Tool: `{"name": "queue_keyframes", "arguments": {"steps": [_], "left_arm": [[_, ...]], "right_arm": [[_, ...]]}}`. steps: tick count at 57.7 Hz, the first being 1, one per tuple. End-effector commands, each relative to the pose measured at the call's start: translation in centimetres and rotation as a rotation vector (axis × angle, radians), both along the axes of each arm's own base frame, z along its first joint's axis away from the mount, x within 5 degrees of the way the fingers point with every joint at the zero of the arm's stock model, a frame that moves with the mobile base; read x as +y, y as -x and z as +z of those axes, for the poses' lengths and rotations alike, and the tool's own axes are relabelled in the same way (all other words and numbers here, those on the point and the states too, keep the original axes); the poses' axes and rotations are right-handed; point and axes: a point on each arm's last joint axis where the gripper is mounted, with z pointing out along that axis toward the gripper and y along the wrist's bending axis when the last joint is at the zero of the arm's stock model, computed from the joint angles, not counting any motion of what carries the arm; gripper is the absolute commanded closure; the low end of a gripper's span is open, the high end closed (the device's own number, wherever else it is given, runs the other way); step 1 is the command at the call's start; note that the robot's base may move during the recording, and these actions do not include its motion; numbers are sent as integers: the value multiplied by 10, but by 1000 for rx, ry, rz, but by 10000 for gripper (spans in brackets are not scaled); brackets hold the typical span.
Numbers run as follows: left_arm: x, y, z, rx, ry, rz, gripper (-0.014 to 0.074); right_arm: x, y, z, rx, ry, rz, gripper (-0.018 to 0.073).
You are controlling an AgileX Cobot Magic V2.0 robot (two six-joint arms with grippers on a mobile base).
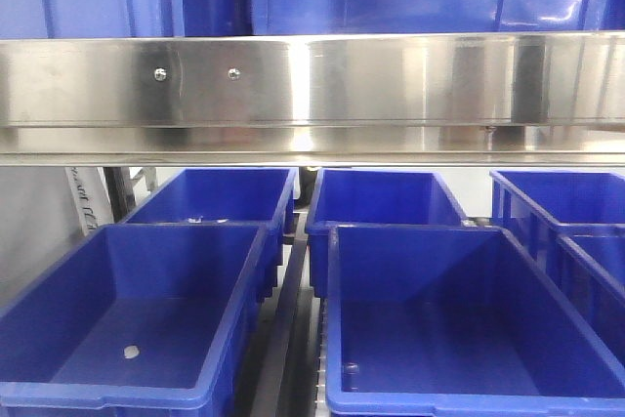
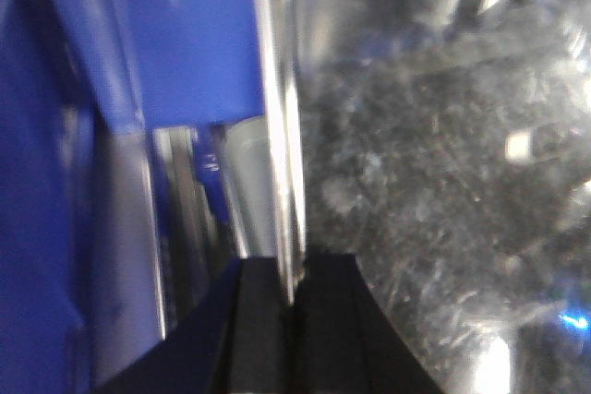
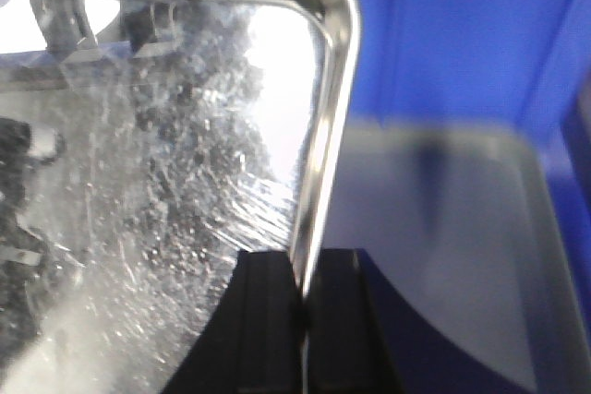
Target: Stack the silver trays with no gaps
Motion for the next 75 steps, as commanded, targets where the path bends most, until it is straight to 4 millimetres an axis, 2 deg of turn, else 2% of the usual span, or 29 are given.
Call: {"name": "queue_keyframes", "arguments": {"steps": [1, 12, 17, 37, 52, 60, 75], "left_arm": [[-5, -7, -13, 41, 10, 8, 616], [-16, -14, -34, 93, 17, -3, 616], [-19, -14, -38, 107, 34, -10, 616], [-39, -4, -18, 33, 141, -86, 616], [-43, -2, 1, -29, 211, -112, 616], [-45, -2, 2, -30, 228, -118, 616], [-54, -7, -12, 10, 263, -126, 616]], "right_arm": [[-4, -5, -4, 1, 74, 9, 639], [-7, -19, -24, 71, 143, 18, 639], [-7, -22, -30, 95, 146, 20, 639], [-7, -22, -32, 101, 149, 20, 639], [-10, -23, -29, 70, 229, 24, 639], [-13, -23, -27, 66, 287, 28, 639], [-17, -23, -26, 54, 373, 35, 639]]}}
